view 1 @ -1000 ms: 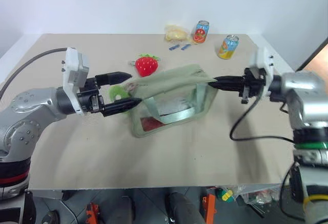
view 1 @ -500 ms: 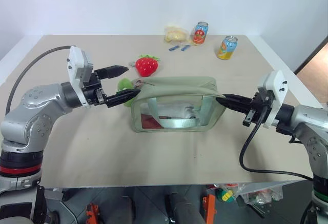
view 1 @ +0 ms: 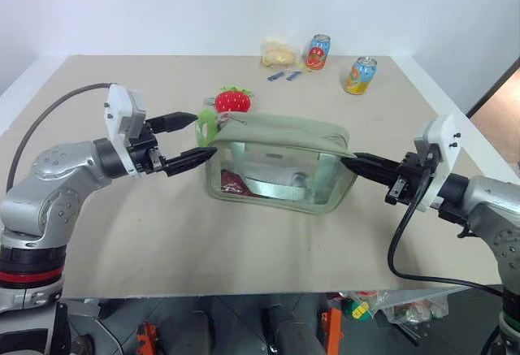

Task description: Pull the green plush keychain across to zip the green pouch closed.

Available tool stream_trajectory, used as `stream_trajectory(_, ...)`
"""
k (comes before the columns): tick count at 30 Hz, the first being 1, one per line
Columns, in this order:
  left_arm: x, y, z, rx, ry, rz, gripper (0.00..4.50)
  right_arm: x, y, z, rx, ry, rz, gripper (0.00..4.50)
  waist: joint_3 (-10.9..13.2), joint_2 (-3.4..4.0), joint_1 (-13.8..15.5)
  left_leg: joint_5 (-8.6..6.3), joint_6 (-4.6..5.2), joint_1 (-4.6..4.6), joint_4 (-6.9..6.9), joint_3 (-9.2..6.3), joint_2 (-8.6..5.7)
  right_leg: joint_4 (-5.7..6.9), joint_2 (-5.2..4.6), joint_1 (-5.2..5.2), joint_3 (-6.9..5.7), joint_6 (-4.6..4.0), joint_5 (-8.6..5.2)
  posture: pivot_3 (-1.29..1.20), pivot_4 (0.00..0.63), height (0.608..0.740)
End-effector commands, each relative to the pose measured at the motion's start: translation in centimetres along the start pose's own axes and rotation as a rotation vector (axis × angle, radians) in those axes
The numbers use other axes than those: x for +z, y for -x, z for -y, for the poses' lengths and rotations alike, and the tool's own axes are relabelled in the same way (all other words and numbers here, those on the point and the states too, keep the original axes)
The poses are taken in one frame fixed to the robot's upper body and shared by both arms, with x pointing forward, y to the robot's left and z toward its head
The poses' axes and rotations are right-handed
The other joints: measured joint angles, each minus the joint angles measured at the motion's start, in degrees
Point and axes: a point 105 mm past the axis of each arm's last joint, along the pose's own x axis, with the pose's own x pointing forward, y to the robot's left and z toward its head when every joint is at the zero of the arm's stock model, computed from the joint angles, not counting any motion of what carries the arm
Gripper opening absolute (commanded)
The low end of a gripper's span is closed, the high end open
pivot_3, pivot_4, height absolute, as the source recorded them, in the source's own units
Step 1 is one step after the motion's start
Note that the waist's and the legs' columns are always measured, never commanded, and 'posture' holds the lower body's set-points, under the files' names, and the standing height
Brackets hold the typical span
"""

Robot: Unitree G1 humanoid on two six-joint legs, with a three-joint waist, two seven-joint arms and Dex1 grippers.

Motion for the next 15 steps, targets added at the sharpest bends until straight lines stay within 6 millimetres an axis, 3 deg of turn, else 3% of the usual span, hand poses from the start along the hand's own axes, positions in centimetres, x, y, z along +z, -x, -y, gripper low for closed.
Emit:
stream_trajectory(1,0.7,0.9,-1.5,0.071,-0.026,0.040,4.50,1.0,-0.1,-0.3,0.011,0.091,0.043,0.04,0.0,0.00,0.0,0.00,0.00,0.00,0.00,-0.01,0.01,0.00,0.00,0.00,-0.01,0.00,0.00,0.00,0.150,0.740)
stream_trajectory(8,-0.3,1.1,-2.5,0.099,-0.035,0.015,4.50,0.8,-0.7,-0.2,0.041,0.166,0.052,0.04,0.0,-0.01,0.0,0.02,0.04,0.00,0.01,0.04,0.01,0.00,-0.01,0.00,0.02,0.01,0.02,0.00,0.150,0.740)
stream_trajectory(15,-1.5,0.8,-4.4,0.149,0.125,0.059,4.50,0.5,-0.7,-0.3,0.045,0.178,0.053,0.04,0.0,-0.02,0.1,0.02,0.04,0.00,0.01,0.02,0.00,0.00,0.00,0.01,0.01,0.02,0.03,0.00,0.150,0.740)
